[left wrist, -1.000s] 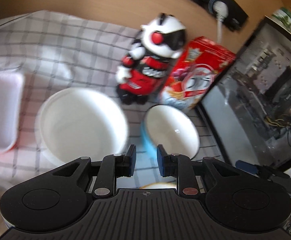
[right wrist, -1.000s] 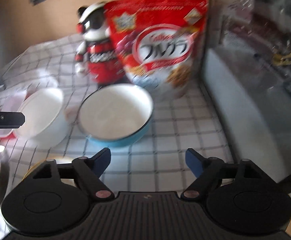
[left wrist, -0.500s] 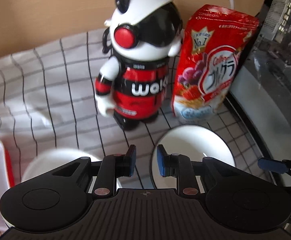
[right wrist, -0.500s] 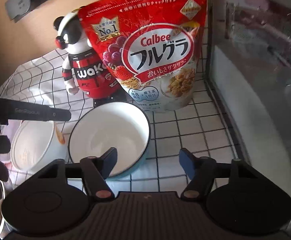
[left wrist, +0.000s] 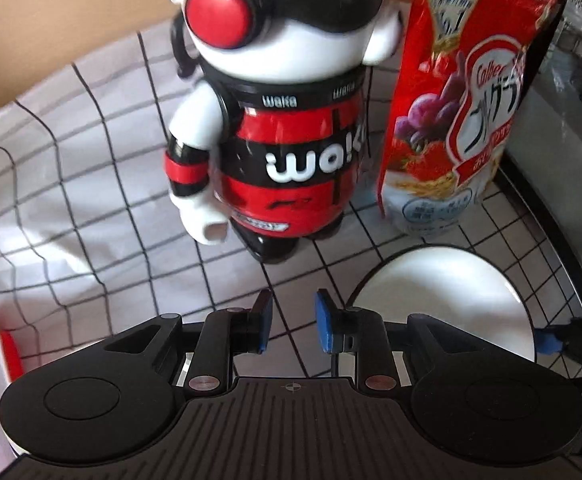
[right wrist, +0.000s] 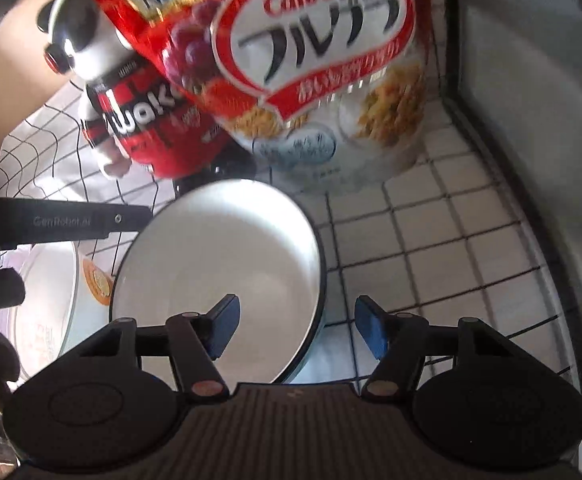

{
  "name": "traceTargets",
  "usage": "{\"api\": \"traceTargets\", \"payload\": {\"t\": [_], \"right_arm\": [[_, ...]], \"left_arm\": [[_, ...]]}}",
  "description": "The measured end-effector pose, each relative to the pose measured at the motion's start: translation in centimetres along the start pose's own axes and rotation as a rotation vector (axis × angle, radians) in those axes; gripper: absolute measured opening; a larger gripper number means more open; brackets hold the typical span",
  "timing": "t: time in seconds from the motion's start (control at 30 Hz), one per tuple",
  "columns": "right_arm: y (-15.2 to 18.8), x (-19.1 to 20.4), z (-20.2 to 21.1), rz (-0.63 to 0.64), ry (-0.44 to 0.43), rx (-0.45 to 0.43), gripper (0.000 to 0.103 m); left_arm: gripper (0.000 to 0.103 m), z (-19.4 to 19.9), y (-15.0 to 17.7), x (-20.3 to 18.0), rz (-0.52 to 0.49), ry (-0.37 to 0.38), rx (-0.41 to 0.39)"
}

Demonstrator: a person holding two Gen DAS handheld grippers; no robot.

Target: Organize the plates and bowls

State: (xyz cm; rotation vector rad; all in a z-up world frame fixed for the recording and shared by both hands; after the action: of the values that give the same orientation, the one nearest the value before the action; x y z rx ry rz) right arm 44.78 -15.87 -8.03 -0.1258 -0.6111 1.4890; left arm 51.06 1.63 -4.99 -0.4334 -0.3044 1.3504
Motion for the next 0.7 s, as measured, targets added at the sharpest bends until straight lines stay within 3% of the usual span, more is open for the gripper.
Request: {"api": "traceTargets", "payload": {"t": [0.1, 0.3, 0.37, 0.6, 0.7], "right_arm": [[0.2, 0.0, -1.0, -0.016, -0.041, 0.049, 0.046], [0.5, -0.7, -0.9, -0.024, -0.037, 0.063, 0.027], [0.6, -1.1, -0.6, -0.035, -0.04, 0.068, 0.026], [2.7, -3.0, 1.5, -0.061, 0.002, 0.067, 0.026], [3.2, -3.7, 2.1, -0.078, 0.006, 0.056, 0.026]], "left_arm": [[0.022, -0.5, 0.0, 0.3, 0.03, 0.027, 0.022], [0.01, -0.2, 0.1, 0.3, 0.058, 0.077, 0.047], [0.005, -0.2, 0.2, 0.0, 0.072, 0.101, 0.063], [0.004, 0.1, 1.4, -2.1, 0.034, 0.206, 0.102], [0.005, 0.7, 1.7, -3.2, -0.025, 0.207, 0.078]]}}
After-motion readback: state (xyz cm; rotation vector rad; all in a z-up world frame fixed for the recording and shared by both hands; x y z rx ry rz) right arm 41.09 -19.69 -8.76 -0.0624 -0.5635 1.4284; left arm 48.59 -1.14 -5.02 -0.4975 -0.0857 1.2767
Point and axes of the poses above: each gripper's, at about its wrist camera, not at the fingertips, and z roughly against the way its jaws point, x to its left, y to its underside, the point moved 1 cm from there along -z, roughly the way its jaws point, and after that the axes turned 3 degrees about z, right-handed, at the moved point
